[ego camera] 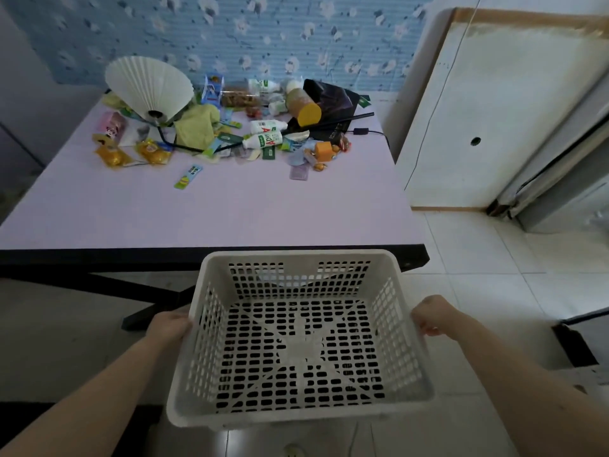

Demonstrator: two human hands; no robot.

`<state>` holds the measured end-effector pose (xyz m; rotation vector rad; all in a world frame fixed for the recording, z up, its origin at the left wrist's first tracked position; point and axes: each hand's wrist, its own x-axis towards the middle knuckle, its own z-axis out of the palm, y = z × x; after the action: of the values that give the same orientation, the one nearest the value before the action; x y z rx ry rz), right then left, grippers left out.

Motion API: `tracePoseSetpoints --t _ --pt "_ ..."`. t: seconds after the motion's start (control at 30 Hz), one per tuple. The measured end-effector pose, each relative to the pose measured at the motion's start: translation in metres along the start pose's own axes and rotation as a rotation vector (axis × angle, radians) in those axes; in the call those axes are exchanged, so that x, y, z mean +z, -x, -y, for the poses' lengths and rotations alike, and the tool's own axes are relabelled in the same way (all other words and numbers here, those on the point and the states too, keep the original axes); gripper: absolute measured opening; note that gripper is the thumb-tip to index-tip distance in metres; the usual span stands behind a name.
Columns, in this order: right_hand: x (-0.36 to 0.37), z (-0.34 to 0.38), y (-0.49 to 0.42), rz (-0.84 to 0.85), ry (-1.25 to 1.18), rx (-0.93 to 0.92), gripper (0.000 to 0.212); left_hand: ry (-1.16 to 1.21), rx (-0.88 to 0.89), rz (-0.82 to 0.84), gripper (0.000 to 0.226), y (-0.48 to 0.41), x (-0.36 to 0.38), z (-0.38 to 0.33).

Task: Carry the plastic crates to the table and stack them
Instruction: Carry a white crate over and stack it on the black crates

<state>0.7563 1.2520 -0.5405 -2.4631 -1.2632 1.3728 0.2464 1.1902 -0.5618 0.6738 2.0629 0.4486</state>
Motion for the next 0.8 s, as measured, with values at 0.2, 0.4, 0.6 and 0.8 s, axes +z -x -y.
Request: tracePoseSetpoints --t 0.2,0.4,0.6,0.8 --pt "0.004 -0.003 -0.003 0.076 0.094 0.021 0.013 -0.066 0.001 0.09 0.022 -0.001 -0.003 0.007" --pt "0.0 0.002 -0.008 0.055 0.123 0.006 0.013 -0.025 0.021 0.081 0.022 -0.011 0.002 0.008" --pt "0.005 0.0 -0.013 0.043 0.155 0.038 0.011 -0.047 0.035 0.084 0.022 -0.014 0.007 0.005" --pt "0.005 0.012 -0.009 0.056 0.276 0.035 0.004 -0.09 0.035 0.072 0.019 -0.017 0.007 0.006"
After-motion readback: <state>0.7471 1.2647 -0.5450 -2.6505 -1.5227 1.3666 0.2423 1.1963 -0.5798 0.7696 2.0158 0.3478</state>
